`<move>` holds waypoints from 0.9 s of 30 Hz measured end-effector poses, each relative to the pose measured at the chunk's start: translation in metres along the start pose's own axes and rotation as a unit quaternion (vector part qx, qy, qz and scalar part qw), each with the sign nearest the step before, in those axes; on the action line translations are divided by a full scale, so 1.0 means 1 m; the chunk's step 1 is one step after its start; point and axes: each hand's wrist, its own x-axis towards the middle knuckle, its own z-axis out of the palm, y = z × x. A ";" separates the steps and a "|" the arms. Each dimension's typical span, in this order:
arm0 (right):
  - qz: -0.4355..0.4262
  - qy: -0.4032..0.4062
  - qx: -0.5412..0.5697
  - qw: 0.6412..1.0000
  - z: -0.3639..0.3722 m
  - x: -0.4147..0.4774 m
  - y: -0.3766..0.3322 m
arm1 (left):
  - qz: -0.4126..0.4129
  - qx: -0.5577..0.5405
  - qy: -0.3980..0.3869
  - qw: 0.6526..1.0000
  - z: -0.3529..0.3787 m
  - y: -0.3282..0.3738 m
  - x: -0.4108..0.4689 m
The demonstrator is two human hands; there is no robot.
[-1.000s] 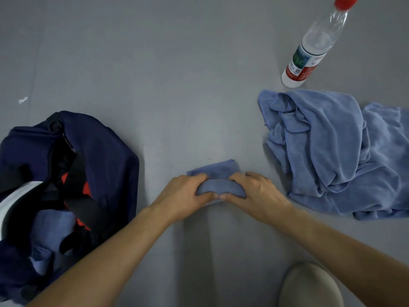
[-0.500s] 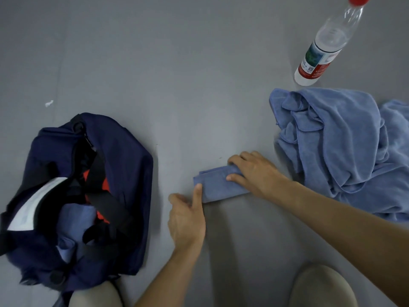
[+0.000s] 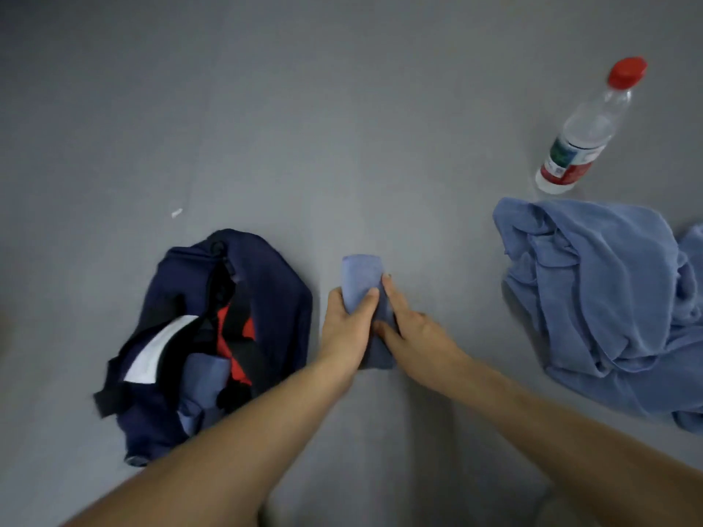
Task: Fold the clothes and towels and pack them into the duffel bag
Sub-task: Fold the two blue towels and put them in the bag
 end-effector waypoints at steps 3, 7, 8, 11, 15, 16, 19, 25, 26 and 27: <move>-0.057 -0.007 -0.017 0.998 0.004 0.016 -0.080 | 0.100 0.031 0.031 0.994 -0.078 0.043 0.005; -0.143 -0.037 -0.036 0.988 0.014 0.032 -0.159 | 0.194 0.059 0.062 0.977 -0.180 0.070 0.009; -0.160 -0.047 -0.049 0.985 0.019 0.036 -0.172 | 0.206 0.049 0.071 0.975 -0.201 0.067 0.013; -0.174 -0.062 -0.103 0.977 0.038 0.056 -0.193 | 0.220 0.059 0.092 0.969 -0.246 0.045 0.027; -0.186 0.005 -0.179 0.966 0.081 0.077 -0.186 | 0.217 0.106 0.076 0.967 -0.269 -0.003 0.047; -0.182 0.022 -0.188 0.965 0.097 0.078 -0.181 | 0.225 0.116 0.072 0.965 -0.270 -0.015 0.050; -0.146 0.033 -0.235 0.960 0.141 0.068 -0.160 | 0.241 0.168 0.085 0.952 -0.274 -0.039 0.058; -0.138 0.027 -0.323 0.936 0.173 0.070 -0.127 | 0.237 0.198 0.097 0.946 -0.276 -0.090 0.072; -0.123 0.026 -0.343 0.931 0.175 0.072 -0.123 | 0.240 0.199 0.090 0.946 -0.272 -0.098 0.071; -0.103 0.021 -0.361 0.927 0.177 0.073 -0.118 | 0.242 0.200 0.082 0.946 -0.269 -0.103 0.070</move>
